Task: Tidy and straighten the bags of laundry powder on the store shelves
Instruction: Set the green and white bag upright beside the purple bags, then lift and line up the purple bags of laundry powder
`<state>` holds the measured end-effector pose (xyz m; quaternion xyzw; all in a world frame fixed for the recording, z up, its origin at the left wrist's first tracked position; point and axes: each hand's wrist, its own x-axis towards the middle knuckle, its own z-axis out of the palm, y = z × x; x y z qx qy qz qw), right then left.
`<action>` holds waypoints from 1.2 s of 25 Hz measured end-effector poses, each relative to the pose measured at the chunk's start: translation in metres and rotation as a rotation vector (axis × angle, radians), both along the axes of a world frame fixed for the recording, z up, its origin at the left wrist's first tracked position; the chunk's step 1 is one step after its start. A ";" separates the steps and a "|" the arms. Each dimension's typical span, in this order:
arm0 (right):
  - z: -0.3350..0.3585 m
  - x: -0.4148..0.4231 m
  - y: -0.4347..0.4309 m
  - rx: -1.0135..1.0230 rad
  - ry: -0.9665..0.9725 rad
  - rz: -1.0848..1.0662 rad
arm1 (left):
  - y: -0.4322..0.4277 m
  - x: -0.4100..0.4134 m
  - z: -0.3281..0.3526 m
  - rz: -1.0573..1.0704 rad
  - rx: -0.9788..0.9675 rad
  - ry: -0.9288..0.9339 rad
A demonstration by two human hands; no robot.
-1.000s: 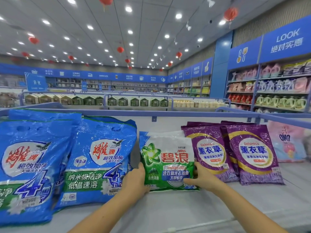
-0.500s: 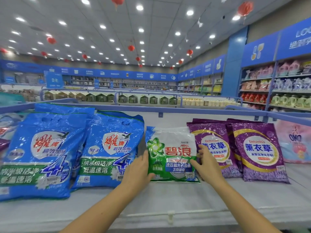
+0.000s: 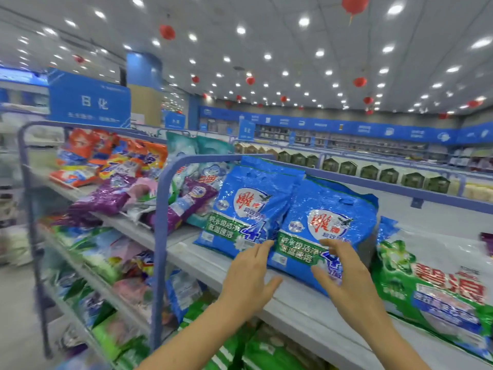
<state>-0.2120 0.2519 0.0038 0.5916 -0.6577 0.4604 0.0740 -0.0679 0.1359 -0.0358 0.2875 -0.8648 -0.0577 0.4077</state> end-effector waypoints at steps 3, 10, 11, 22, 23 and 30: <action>0.002 0.056 -0.046 -0.009 0.030 0.135 | -0.031 0.070 0.002 0.087 0.063 0.043; -0.010 0.212 -0.164 -0.004 0.033 0.382 | -0.118 0.242 -0.006 0.263 0.082 0.106; -0.013 0.236 -0.184 0.004 0.032 0.400 | -0.133 0.267 -0.006 0.272 0.077 0.104; -0.031 0.421 -0.409 0.188 0.442 0.088 | -0.293 0.468 -0.008 0.309 0.078 0.046; -0.034 0.426 -0.428 0.217 0.482 0.055 | -0.309 0.473 -0.010 0.302 0.093 0.050; -0.059 0.426 -0.535 0.379 0.748 -0.095 | -0.426 0.460 -0.010 0.246 0.094 0.045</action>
